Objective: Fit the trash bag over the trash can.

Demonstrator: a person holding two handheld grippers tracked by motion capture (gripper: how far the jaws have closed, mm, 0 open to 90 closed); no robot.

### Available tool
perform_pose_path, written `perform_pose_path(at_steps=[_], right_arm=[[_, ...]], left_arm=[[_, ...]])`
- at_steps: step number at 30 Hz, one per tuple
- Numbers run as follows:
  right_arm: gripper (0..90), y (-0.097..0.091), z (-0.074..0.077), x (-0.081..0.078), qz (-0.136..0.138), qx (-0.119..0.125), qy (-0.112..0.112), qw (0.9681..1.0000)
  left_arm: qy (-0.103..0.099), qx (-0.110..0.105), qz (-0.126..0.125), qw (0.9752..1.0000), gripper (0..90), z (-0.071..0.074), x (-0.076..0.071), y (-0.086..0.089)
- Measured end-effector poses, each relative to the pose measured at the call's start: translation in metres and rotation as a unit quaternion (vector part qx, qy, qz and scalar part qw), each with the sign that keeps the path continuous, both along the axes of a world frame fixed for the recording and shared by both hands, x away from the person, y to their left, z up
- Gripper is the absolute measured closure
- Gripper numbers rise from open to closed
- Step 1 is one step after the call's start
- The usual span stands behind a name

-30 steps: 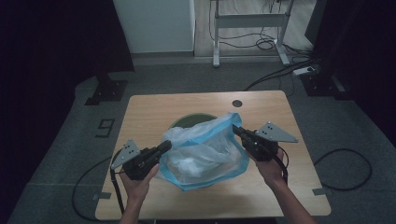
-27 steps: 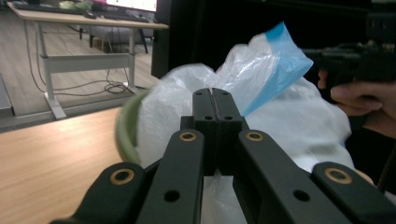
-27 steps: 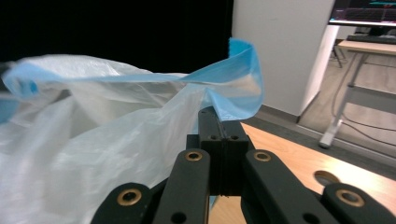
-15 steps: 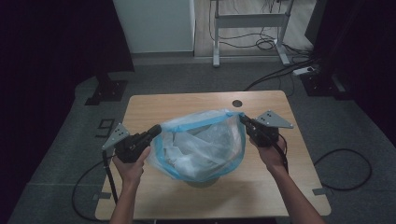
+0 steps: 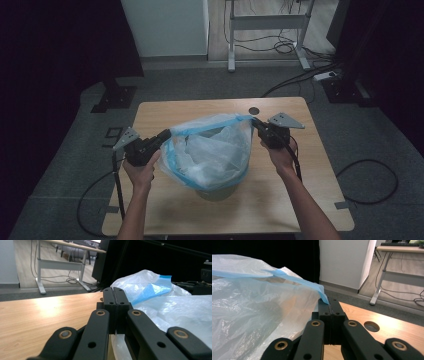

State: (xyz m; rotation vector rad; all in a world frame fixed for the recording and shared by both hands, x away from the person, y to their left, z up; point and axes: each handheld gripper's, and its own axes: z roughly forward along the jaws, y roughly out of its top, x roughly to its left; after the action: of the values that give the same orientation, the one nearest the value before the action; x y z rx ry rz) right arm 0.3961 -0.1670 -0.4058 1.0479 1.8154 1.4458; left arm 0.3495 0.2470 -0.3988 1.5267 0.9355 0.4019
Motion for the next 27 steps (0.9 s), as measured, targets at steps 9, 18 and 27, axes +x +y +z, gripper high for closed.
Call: perform_pose_path(at_steps=[9, 18, 27], right_arm=[[89.1, 0.003, -0.02, 0.014, -0.003, -0.003, 0.033, 0.9994], [89.1, 0.005, -0.033, 0.017, 0.0, -0.013, 0.064, 0.9978], [89.1, 0.014, -0.045, 0.018, 0.003, -0.03, 0.091, 0.9954]], left_arm=[[0.042, 0.017, 0.007, 0.9989, 90.0, -0.016, 0.014, -0.001], [0.073, 0.016, 0.006, 0.9972, 90.0, -0.033, 0.019, -0.003], [0.1, 0.012, 0.002, 0.9949, 90.0, -0.042, 0.022, -0.005]])
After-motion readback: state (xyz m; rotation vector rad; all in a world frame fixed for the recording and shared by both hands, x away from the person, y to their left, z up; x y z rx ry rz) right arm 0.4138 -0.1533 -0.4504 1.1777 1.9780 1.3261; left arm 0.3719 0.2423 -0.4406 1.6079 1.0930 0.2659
